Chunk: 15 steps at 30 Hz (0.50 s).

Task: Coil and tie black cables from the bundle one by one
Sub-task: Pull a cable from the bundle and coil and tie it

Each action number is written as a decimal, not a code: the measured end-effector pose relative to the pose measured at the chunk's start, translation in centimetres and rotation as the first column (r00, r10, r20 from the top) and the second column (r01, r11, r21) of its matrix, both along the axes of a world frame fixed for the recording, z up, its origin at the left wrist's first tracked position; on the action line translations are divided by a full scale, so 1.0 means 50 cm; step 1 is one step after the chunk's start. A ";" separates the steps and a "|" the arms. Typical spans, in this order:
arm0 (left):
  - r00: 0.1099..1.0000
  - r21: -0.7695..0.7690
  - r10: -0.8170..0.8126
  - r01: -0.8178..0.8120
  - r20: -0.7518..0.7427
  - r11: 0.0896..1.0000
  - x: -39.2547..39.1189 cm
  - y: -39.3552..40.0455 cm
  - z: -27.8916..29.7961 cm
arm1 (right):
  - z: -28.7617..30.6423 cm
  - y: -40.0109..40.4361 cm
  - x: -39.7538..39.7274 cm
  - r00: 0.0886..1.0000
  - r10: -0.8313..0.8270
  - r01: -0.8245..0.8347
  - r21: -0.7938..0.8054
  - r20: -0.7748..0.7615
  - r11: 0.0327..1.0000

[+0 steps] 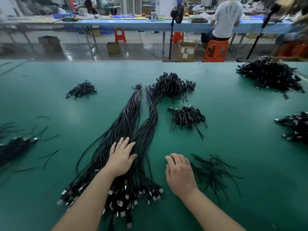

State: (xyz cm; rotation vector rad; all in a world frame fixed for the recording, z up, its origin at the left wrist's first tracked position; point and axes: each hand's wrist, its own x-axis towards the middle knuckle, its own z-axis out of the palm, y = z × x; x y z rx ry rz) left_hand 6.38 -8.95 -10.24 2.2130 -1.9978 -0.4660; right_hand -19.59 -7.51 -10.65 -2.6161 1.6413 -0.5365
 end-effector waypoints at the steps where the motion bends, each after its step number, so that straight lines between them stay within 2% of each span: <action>1: 1.000 0.012 0.002 -0.002 -0.024 1.000 0.002 0.000 0.004 | 0.002 0.003 0.000 1.000 0.016 -0.016 -0.004 -0.003 1.000; 6: 0.986 0.035 0.024 -0.019 -0.166 0.999 0.006 -0.003 0.024 | 0.032 0.017 0.015 0.988 0.145 -0.144 0.021 -0.055 0.989; 9: 0.975 0.034 0.048 -0.041 -0.217 0.999 0.006 -0.009 0.028 | 0.062 0.023 0.059 0.948 0.317 -0.314 0.180 0.015 0.932; 11: 0.972 0.036 0.057 -0.050 -0.226 0.998 0.005 -0.012 0.032 | 0.079 0.034 0.101 0.924 0.371 -0.380 0.286 0.090 0.879; 15: 0.964 0.022 0.077 -0.074 -0.254 0.997 0.003 -0.012 0.035 | 0.087 0.053 0.174 0.937 0.337 -0.339 0.489 0.096 0.804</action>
